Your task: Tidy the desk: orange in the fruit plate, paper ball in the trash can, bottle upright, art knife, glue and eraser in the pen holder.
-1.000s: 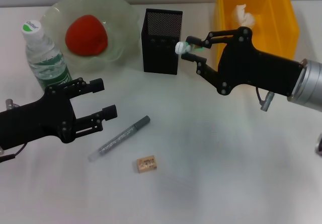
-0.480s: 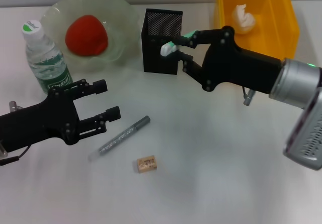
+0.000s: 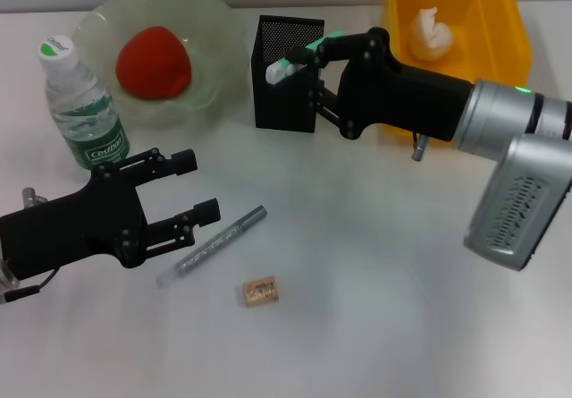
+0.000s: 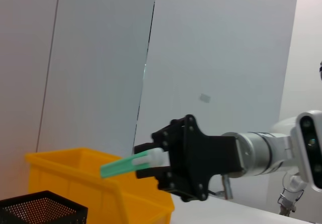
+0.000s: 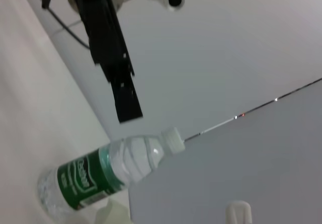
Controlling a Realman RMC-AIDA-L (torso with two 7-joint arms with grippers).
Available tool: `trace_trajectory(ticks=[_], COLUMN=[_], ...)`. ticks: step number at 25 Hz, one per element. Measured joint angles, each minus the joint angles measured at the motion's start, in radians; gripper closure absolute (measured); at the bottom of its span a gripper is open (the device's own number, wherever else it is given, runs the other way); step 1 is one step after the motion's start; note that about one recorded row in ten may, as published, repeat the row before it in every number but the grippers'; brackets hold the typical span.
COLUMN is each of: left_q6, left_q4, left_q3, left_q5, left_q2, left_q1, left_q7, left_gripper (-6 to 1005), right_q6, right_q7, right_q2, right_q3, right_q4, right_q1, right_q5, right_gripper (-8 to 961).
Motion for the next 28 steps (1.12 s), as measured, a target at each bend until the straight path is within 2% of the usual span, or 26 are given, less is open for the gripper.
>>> trace_trajectory(ticks=[7,15,22,28], left_q6=[0.023,0.047,0.069,0.074], left_q4=[0.0,0.0,0.0,0.004], left_q3=[0.0,0.0,0.0,0.002], left_q5=[0.001,0.002,0.006,0.008], left_q2=[0.001,0.002,0.009,0.011], left_q1=[0.002,0.004,0.011,0.012], left_q7=[0.0,-0.004,-0.004,-0.001], left_gripper=[291,291,292,292], right_q6=[0.035,0.093,0.125,0.16], right_q7=[0.067,0.217,0.325,0.429], right_q2=[-0.004,-0.001,0.001,0.003], right_q3=[0.009,0.009,0.005,0.001], right_q4=[0.053,0.071,0.137,0.145], right_q1=[0.071,0.113,0.154,0.174], right_q5=[0.0,0.001,0.129,0.135], right_gripper=[770,771,771,771])
